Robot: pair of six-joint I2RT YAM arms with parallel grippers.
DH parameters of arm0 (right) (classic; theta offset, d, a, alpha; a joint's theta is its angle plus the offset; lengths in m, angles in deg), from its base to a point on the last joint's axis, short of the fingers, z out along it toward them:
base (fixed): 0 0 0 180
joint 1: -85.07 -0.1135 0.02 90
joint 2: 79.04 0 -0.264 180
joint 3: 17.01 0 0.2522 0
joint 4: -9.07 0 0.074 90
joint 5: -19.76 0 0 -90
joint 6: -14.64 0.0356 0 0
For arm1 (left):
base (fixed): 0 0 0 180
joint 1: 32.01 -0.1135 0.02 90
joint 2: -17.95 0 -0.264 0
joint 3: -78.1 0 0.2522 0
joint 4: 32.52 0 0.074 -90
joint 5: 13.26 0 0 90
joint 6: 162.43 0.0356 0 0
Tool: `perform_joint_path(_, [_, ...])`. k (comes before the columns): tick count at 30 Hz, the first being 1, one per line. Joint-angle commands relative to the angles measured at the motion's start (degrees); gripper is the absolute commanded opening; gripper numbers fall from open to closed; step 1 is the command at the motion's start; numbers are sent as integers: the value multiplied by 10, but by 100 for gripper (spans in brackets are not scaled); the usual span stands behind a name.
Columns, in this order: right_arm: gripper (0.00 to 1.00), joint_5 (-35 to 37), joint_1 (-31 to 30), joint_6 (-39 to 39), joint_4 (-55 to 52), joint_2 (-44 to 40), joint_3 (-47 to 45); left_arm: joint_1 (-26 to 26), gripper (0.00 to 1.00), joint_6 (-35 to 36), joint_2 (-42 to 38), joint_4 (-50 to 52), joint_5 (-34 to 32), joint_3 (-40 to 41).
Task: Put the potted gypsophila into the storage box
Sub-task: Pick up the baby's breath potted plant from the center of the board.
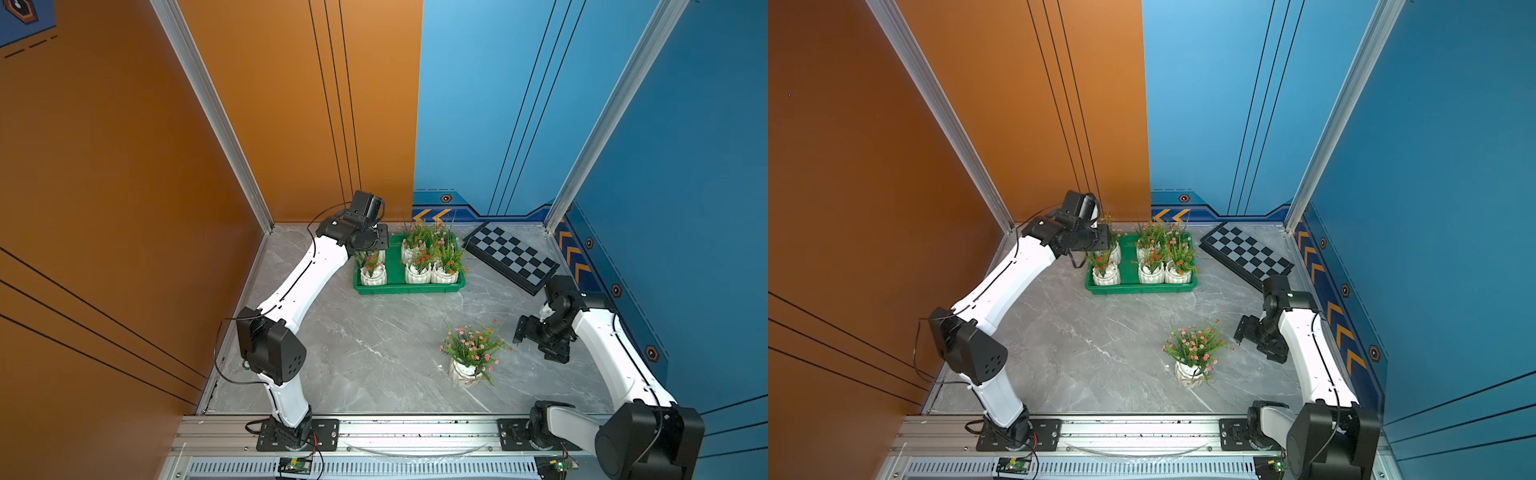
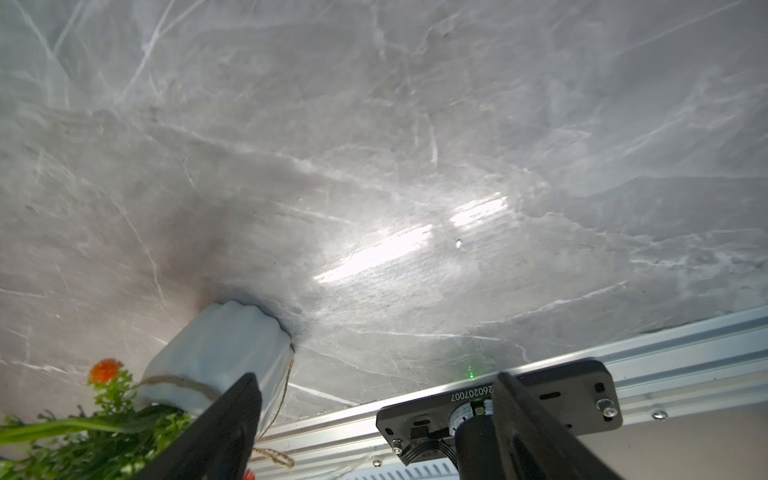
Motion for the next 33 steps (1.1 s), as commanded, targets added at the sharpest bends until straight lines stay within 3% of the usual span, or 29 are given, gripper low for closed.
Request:
perform_joint_path(1, [86, 6, -65, 31, -8, -8, -13, 2, 47, -11, -34, -7, -15, 33])
perform_joint_path(10, [72, 13, -211, 96, 34, -2, -17, -1, 49, -23, -88, -7, -21, 96])
perform_joint_path(17, [65, 13, -278, 126, 75, 19, -32, -4, 49, -30, -106, -7, -21, 122])
perform_joint_path(33, [47, 18, -317, 137, 119, 57, -54, -6, 50, -34, -103, -7, -17, 130])
